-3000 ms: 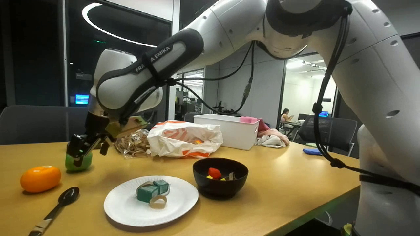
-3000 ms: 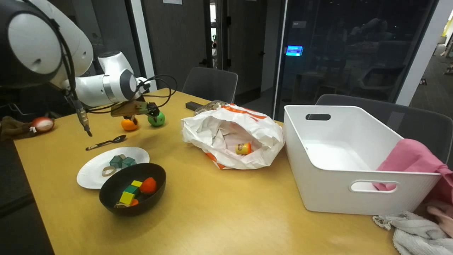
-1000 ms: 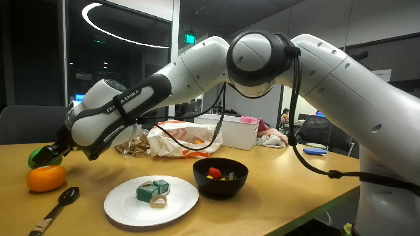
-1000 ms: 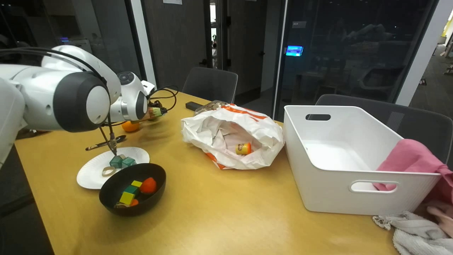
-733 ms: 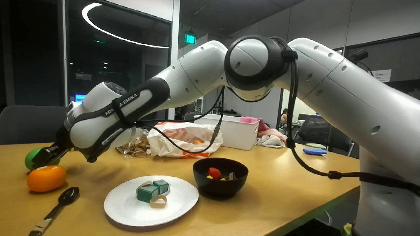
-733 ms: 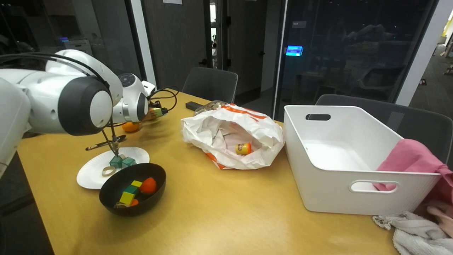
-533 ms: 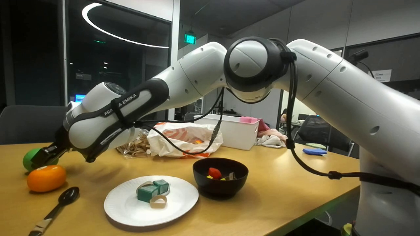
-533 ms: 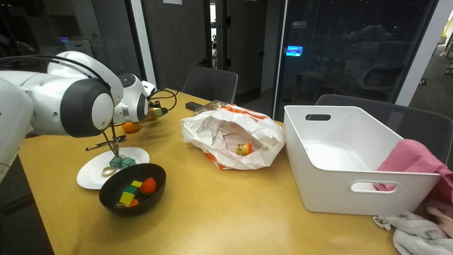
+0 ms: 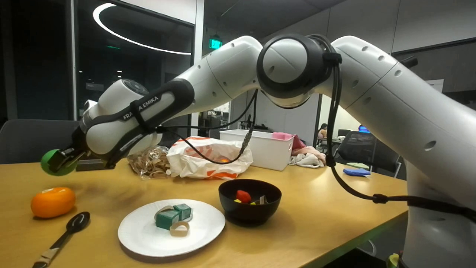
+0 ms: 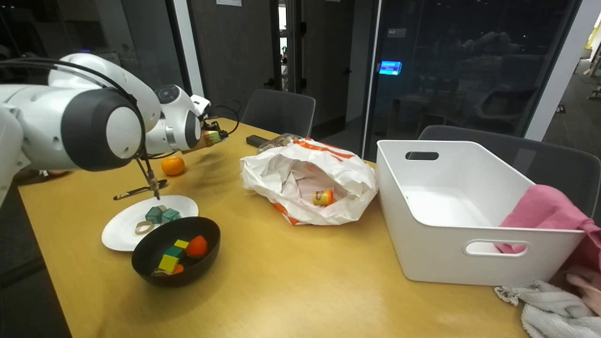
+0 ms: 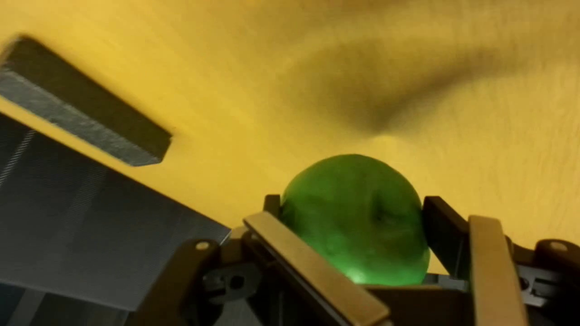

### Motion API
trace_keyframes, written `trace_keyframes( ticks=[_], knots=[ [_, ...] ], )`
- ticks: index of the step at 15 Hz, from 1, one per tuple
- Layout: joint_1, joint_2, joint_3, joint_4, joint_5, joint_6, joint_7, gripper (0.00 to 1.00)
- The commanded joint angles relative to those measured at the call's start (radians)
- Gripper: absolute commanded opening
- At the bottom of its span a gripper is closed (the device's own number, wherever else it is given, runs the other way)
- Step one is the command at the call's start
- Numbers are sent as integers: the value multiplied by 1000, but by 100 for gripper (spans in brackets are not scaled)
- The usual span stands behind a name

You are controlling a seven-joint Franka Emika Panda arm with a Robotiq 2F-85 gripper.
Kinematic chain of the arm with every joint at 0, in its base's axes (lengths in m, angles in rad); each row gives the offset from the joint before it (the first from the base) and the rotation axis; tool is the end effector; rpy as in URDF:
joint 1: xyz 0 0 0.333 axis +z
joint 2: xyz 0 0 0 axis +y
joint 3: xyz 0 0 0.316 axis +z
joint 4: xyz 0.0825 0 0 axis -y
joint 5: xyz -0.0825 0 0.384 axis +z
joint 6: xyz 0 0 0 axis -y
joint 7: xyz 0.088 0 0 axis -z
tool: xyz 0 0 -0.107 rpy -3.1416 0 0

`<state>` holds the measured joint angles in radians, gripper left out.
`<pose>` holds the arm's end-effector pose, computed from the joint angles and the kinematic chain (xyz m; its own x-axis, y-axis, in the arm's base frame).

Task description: Shift some objects to the plastic

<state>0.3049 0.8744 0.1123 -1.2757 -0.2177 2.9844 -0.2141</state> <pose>0.7374 0.3090 0.3270 0.4419 0.5589 0.7016 0.5805 -0.7745 0.2513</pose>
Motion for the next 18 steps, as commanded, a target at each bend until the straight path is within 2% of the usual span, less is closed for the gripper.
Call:
trace_keyframes(
  ticks=[1,4,8,11,13,14,15,18],
  knots=[
    [77,-181,-173,-115,-29,-39,153,53],
    [182,-315,-389,-214,-79,-64,331,53],
    [312,-473,-658,-365,-214,-123,554,53],
    [399,-565,-817,-469,-330,-210,718,53],
    [442,-619,-882,-540,-396,-293,807,53],
    [454,-641,-898,-573,-418,-328,838,53],
    [381,-682,-815,-594,-494,-379,898,53],
    [270,-750,-682,-658,-580,-500,984,53]
  ],
)
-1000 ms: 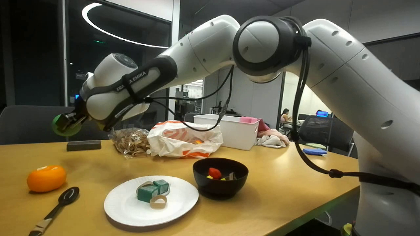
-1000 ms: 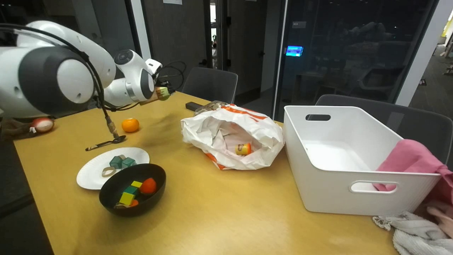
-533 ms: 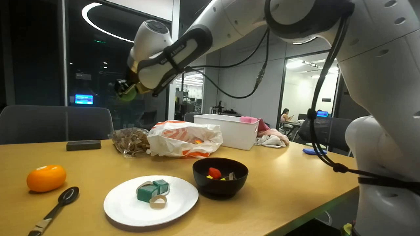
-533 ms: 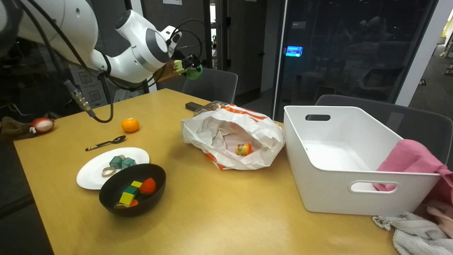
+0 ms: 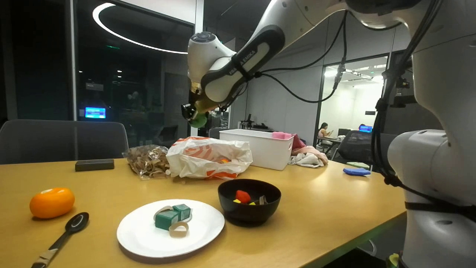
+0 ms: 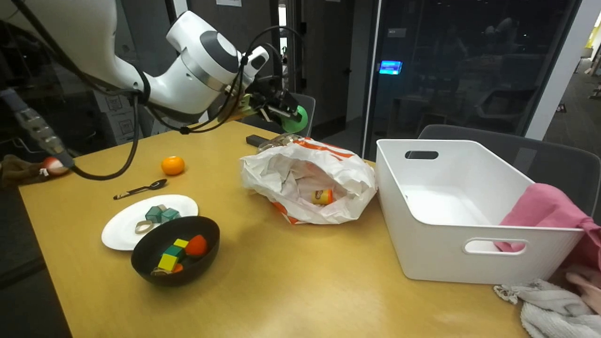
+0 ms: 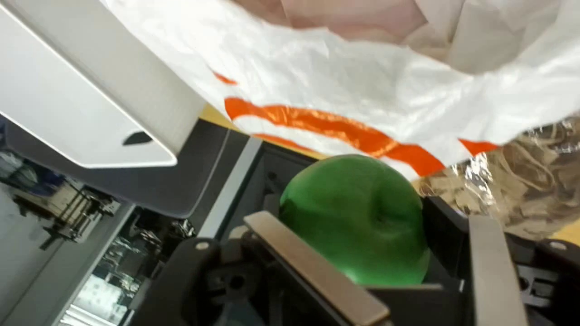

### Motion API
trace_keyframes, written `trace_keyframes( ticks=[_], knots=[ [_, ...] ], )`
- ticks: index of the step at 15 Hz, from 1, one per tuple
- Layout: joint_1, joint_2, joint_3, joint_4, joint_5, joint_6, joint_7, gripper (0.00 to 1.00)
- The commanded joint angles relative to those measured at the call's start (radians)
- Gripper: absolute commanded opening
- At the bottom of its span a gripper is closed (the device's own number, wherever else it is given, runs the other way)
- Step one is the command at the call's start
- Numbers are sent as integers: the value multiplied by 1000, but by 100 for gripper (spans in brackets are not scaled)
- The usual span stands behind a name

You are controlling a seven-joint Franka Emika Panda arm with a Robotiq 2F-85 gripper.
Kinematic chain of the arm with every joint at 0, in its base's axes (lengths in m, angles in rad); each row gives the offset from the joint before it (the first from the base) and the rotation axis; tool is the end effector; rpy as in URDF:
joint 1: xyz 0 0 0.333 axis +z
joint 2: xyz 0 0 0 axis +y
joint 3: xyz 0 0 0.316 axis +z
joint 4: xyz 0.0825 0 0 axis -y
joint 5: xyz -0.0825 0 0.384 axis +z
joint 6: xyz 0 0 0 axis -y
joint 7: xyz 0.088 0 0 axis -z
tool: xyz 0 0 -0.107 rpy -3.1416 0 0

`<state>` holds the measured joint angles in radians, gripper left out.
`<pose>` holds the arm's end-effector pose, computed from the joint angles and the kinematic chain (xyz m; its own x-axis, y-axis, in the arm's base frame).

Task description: Shift some objects to the plastic

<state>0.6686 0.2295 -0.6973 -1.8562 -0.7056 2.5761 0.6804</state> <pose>0.6466 0.0226 0.4790 0.7783 0.0266 0.6274 -0.2711 -0.8870 0.3739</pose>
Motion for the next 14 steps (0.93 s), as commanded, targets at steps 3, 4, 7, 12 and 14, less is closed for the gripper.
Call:
trace_keyframes(
  ticks=[3,4,7,12,14],
  knots=[
    [-276,-137,322,-109,-98,-175,116,53],
    [-327,-138,372,-112,-91,-190,110,53],
    [-448,-111,480,-98,-57,-211,75,53],
    [-556,-42,563,-59,-17,-218,23,53],
    [-577,-16,577,-45,-9,-218,2,53]
  ],
)
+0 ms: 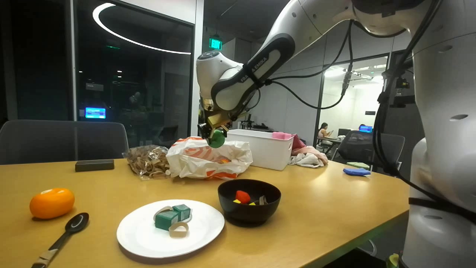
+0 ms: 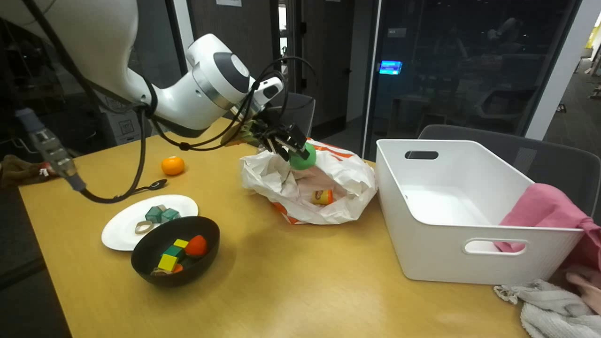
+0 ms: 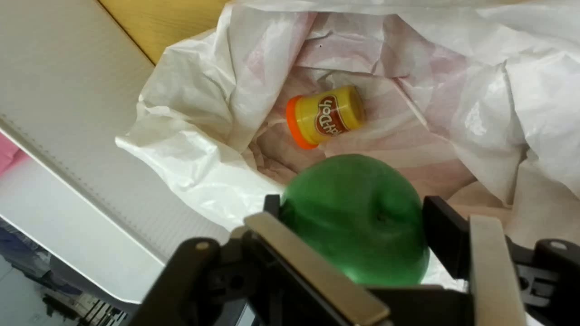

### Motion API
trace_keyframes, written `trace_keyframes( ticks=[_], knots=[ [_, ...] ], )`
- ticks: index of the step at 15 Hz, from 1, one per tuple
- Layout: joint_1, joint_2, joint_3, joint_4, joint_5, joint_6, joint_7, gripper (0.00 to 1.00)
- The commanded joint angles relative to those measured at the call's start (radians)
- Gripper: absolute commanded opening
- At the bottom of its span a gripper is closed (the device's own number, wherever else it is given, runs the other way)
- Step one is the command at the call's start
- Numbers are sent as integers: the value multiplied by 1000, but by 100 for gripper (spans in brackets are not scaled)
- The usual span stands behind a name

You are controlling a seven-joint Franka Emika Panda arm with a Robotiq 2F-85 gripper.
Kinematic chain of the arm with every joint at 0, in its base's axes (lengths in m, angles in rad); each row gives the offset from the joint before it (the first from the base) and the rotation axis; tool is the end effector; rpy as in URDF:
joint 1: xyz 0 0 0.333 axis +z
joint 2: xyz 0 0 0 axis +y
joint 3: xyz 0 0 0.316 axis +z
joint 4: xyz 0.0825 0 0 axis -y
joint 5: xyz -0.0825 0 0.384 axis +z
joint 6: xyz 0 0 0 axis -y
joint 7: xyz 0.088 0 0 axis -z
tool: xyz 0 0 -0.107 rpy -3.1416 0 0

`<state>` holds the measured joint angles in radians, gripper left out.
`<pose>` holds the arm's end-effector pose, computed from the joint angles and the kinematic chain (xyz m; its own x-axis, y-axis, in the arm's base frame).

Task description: Shift some objects to the plastic

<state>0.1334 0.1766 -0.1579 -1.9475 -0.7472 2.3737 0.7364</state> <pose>0.6196 -0.0188 0.4200 0.8794 -0.1374 0.4559 -0.3383 -0.8540 0.3952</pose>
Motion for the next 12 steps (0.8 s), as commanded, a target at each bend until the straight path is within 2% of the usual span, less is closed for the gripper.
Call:
trace_keyframes(
  ticks=[1,6,12],
  knots=[
    [-50,51,41,55,39,-10,-70,53],
    [-77,121,51,116,113,16,-157,53],
    [-86,175,31,175,231,6,-216,53]
  ],
)
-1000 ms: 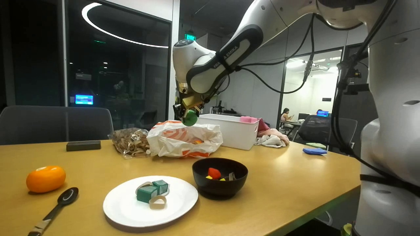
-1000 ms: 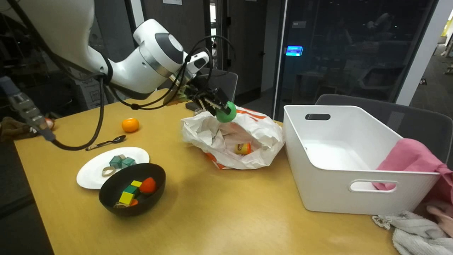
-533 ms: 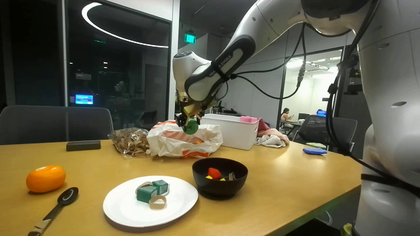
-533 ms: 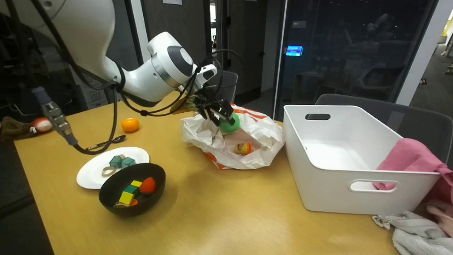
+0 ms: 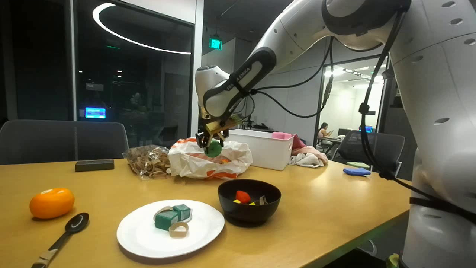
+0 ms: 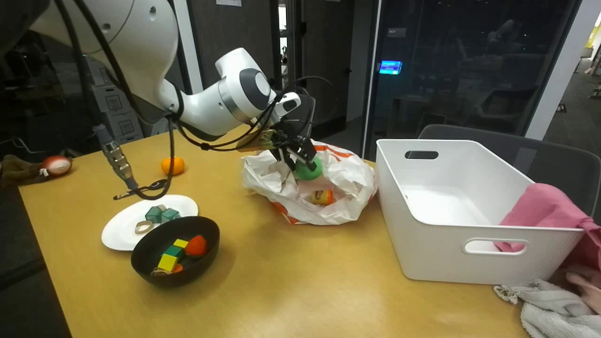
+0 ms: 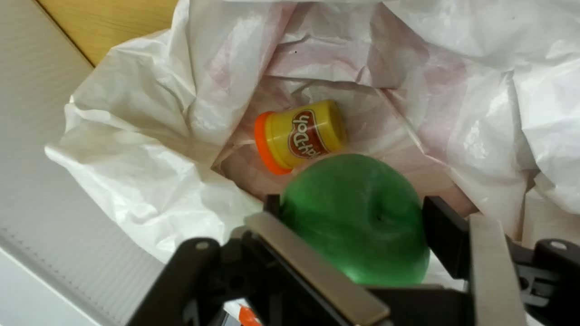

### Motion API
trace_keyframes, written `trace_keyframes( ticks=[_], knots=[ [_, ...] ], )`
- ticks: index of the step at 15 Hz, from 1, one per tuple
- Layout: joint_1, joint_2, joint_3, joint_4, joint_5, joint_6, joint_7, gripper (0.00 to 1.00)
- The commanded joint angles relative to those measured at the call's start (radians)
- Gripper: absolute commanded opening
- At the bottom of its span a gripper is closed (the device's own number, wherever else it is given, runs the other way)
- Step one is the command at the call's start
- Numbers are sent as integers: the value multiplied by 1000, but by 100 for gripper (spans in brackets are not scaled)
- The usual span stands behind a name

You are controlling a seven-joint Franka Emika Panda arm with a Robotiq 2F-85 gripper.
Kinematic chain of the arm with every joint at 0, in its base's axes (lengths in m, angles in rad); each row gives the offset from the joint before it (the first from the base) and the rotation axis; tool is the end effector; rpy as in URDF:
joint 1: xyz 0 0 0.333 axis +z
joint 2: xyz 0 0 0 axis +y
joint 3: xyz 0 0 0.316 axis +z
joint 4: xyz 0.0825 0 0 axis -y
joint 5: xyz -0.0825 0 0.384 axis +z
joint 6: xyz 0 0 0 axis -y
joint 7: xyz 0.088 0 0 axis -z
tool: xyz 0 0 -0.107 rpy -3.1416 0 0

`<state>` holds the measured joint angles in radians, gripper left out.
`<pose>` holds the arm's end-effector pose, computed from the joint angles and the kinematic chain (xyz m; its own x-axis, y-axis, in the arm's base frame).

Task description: Shift some objects to the plastic

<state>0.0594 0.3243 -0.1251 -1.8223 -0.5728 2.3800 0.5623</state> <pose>0.6557 -0.0423 0.3857 0.9187 -0.1565 0.3626 -0.2895 -0.8914 0.3487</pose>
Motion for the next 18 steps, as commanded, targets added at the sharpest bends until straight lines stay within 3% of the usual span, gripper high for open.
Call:
trace_keyframes(
  ticks=[1,2,3,4,11,14,18],
  knots=[
    [-11,33,-6,57,70,-1,-46,53],
    [-9,38,-11,63,80,1,-46,83],
    [-8,41,-12,68,93,3,-47,95],
    [-7,43,-14,72,100,3,-48,100],
    [15,17,3,84,128,1,-65,100],
    [49,-21,47,58,141,16,-106,100],
    [93,-54,150,32,246,30,-224,100]
  ],
)
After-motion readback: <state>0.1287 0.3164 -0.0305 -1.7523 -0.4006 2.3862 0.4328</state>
